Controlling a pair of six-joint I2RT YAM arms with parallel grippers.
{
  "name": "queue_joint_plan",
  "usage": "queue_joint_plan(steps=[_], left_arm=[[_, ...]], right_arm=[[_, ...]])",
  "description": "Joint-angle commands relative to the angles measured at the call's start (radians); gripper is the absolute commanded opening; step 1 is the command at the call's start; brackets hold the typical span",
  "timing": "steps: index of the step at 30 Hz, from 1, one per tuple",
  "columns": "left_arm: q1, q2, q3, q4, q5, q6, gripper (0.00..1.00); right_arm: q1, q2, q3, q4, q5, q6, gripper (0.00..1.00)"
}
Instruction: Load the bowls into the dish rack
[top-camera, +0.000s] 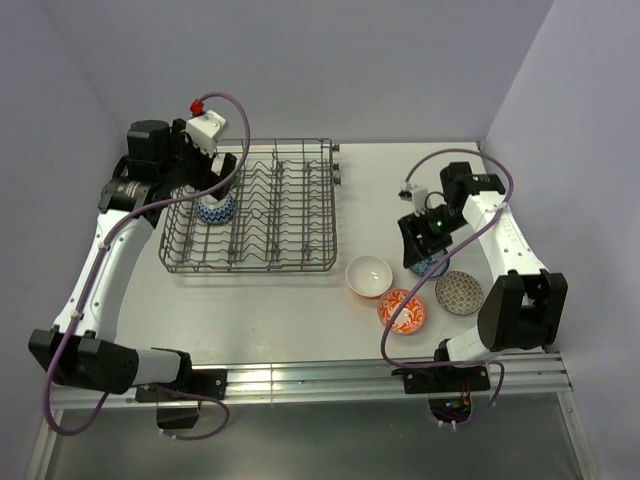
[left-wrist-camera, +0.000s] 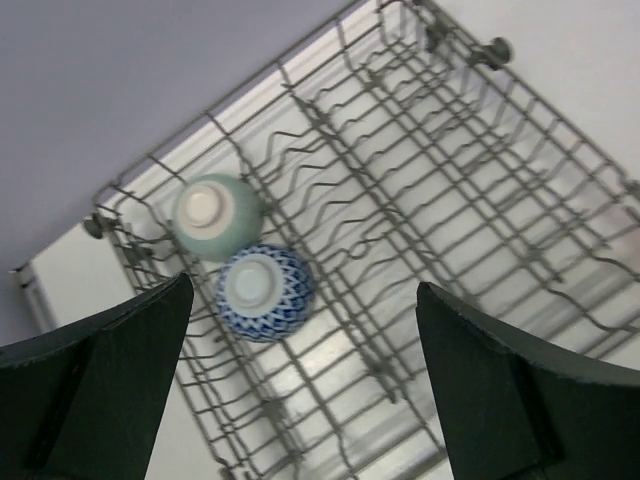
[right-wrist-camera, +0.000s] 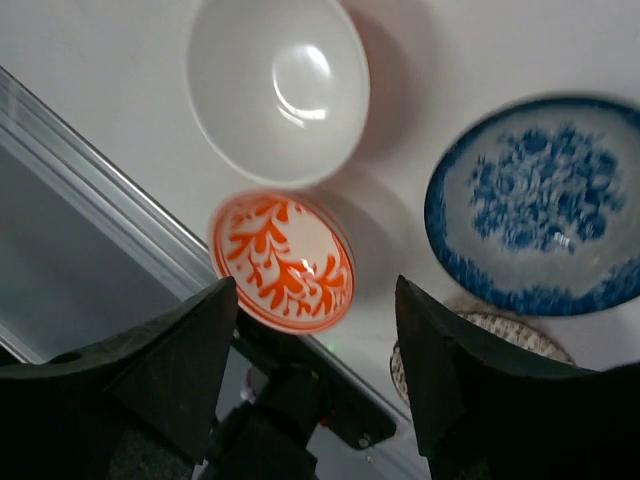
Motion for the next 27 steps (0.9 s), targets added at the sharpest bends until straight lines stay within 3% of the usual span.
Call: queue_joint_plan(steps=[1,6,14,27], left_arm=[[-0.002,-0.051,-0.073,-0.029,0.122,-0.095,0.99],[-0.002,-0.142,-0.187,0.002,0.122,-0.124,0.99],[-0.002,-0.182,-0.219,0.0,0.107,-0.149,0.99],[-0.002,-0.172,-0.219,0.012,0.096,-0.15,0.99]], right_arm=[[-0.013,-0.065,-0.116,-0.051,0.12,-0.071,0.7],[-0.01,-0.086,-0.241,0.033,0.161,-0.029,0.59],[0.002,-0.062,-0.321,0.13,0.198,0.052,0.48],[0.097,0.024,-0.345,0.157,0.278,0.084,0.45]])
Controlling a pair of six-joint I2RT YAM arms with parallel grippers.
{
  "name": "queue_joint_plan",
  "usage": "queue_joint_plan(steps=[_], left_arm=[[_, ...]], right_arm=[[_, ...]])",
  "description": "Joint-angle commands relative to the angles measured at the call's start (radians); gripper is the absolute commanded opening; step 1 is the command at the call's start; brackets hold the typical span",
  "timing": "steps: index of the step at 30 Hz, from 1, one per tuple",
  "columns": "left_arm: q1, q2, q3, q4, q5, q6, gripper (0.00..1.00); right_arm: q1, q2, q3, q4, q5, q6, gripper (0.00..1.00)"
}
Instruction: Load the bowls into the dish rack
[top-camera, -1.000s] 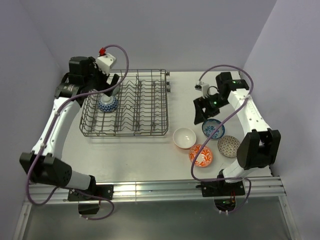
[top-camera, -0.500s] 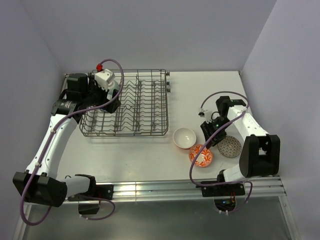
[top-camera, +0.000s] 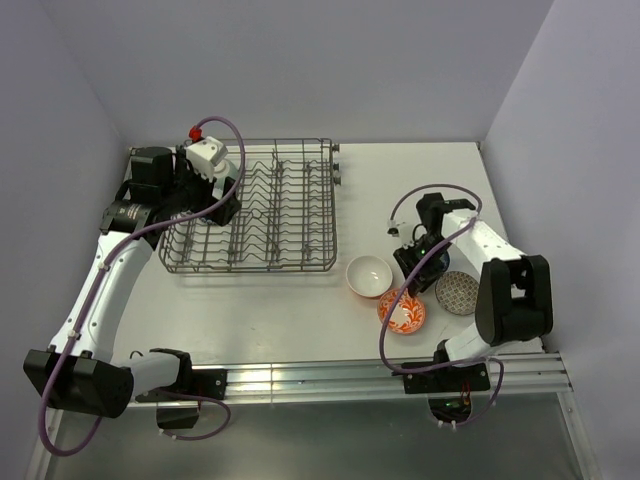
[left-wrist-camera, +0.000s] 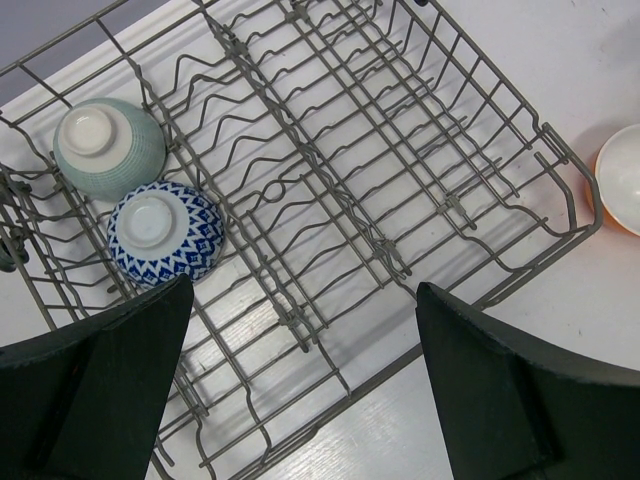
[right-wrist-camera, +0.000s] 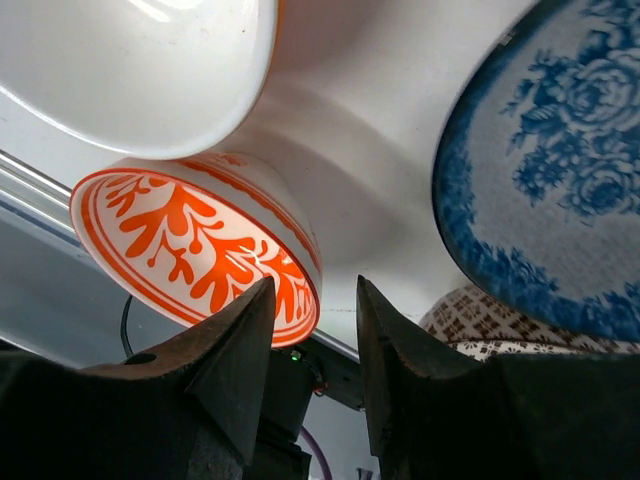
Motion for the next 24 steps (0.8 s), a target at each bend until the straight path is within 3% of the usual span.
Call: queue_joint_plan(steps=[1,14,20,24], left_arm=[[-0.002,-0.014,0.004,0.04,0.0,-0.015,0.99],[-0.002,-0.006,-0.002,0.046,-0.014,-0.004,0.99],[-0.002,-0.005,-0.006,0.038,-0.014,-0.012,0.99],[0.0,-0.016,-0.014,0.035,0.0,-0.012,0.99]], right_arm=[[0.039,0.032,-0.014,0.019,0.041,0.014,0.45],[0.152,0.11,-0.02,0.074,0.079,0.013,0.45],[0.169,0.129,-0.011,0.064,0.076,0.002,0.31],[0.169,0.08,-0.015,0.035,0.078,-0.029,0.14]])
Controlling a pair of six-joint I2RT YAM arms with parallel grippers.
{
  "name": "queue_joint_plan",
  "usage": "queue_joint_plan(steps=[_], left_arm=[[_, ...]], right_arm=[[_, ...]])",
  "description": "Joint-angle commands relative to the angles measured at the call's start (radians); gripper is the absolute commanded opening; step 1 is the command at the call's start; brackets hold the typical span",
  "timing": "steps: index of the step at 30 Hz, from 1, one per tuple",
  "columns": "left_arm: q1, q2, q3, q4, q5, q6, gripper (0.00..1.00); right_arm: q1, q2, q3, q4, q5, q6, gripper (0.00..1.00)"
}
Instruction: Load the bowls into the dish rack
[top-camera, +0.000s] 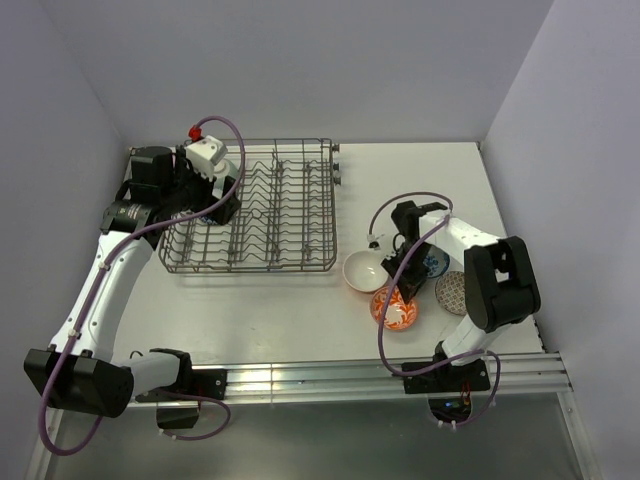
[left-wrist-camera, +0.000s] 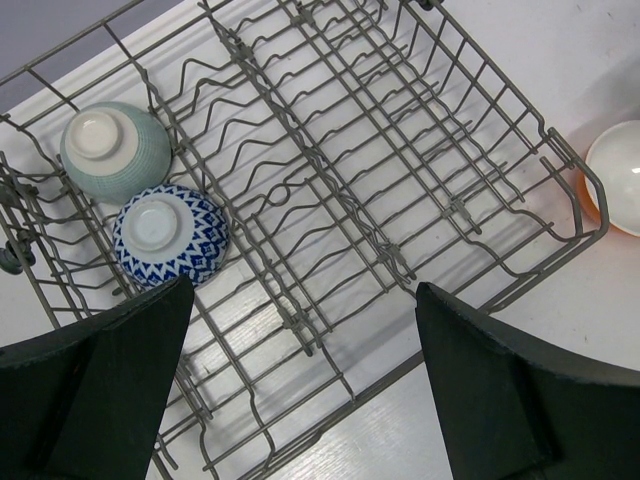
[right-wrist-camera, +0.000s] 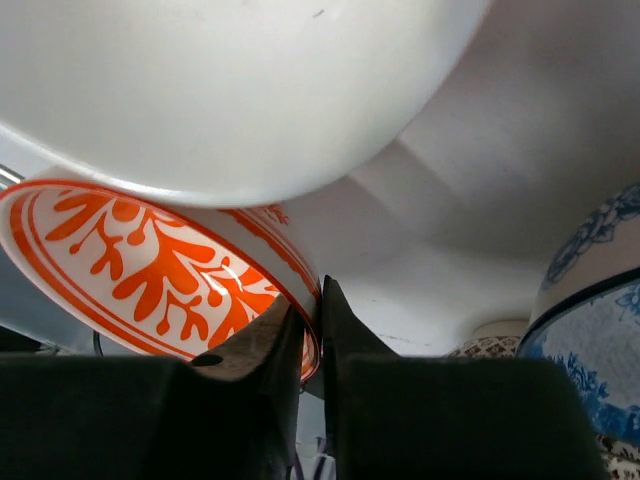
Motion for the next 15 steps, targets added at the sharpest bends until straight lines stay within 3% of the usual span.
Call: queue_joint_plan(steps=[1,4,10,15], left_arm=[[-0.002,-0.021,-0.015,0.021,0.013,-0.011,0.99],[-0.002,-0.032,-0.013,0.021,0.031,-0.009,0.99],[-0.002,-0.056,0.004,0.012,0.066,-0.04,1.0],[0.0,-0.053,0.067,-0.01,0.116,-0.131,0.99]], right_arm=[[0.005,-0.055,0.003,-0.036,0.001,-0.032,0.12],[0.003,-0.104,0.003,-0.087,-0.004,-0.089,0.0],[0.003,-0.233,0.088,-0.228,-0.091,-0.227,0.0],[-0.003,-0.196,0.4,-0.276,-0.272,-0.179,0.0]])
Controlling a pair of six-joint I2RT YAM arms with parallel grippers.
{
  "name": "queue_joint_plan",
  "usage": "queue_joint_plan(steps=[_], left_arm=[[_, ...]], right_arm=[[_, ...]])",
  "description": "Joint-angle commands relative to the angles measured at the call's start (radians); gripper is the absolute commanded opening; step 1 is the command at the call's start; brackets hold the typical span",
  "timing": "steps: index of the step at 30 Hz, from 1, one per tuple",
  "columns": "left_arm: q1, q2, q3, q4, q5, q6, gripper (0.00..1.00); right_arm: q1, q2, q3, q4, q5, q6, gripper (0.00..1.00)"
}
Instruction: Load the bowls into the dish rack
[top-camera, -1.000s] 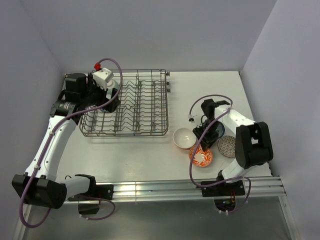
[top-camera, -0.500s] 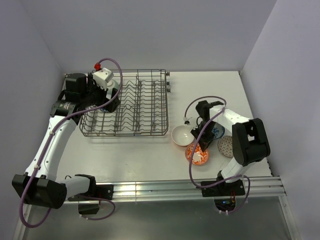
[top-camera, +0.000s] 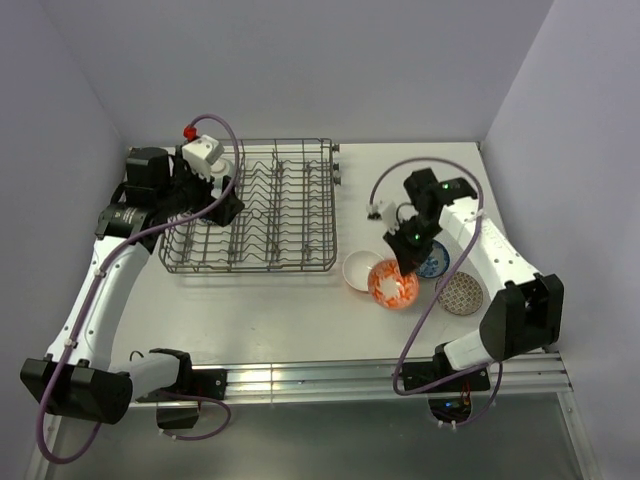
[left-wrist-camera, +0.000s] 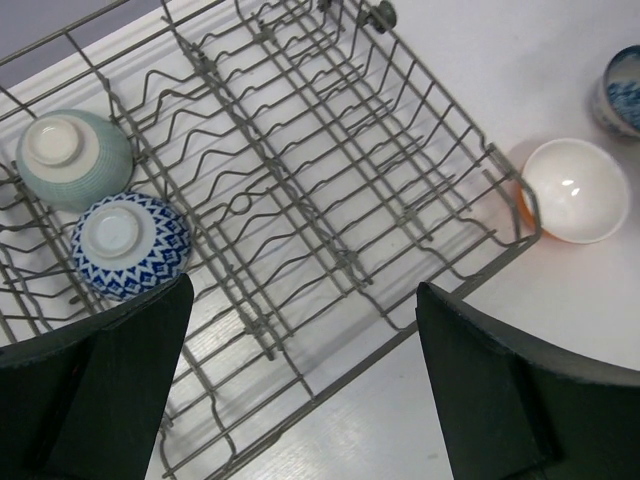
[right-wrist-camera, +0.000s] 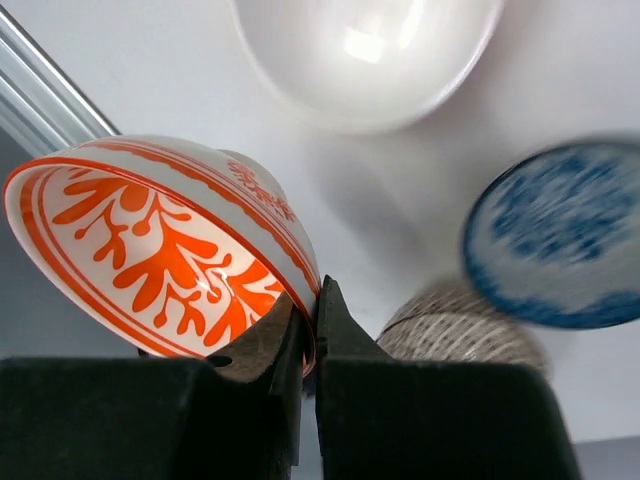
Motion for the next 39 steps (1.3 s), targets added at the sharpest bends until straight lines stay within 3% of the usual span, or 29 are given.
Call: queue_joint_plan(steps=[1,4,10,19,23,28,39], left_arm=[[0.0,-0.017,0.08,-0.001,0.081,-0.089,0.99],[0.003,0.006,0.113,-0.032,0.179,-0.14,0.99],[0.006,-0.002,0.06,0.07,0.34,-0.422,0.99],[0.006,-0.068,-0.169,0.481,0.481,-0.877,0.97],[-0.003,-0.055,-0.248,0.638,0.494,-1.021,0.98],[-0.042,-0.049,-0.308,0.758,0.469,-1.106,0.99],[-0.128,-0.048,-0.354,0.816,0.38,-1.123,0.99]], right_arm=[[-0.001,0.011,0.24,-0.037,-0.194,0.026,0.0],[-0.002,0.085,0.492,0.024,-0.321,0.125,0.0],[-0.001,0.203,0.663,0.232,-0.525,0.399,0.0],[0.039,0.174,0.424,0.72,-0.677,0.769,0.0],[0.062,0.157,0.367,0.815,-0.672,0.856,0.0],[0.099,0.163,0.335,0.881,-0.668,0.924,0.0],[0.154,0.194,0.33,0.886,-0.672,0.944,0.0]])
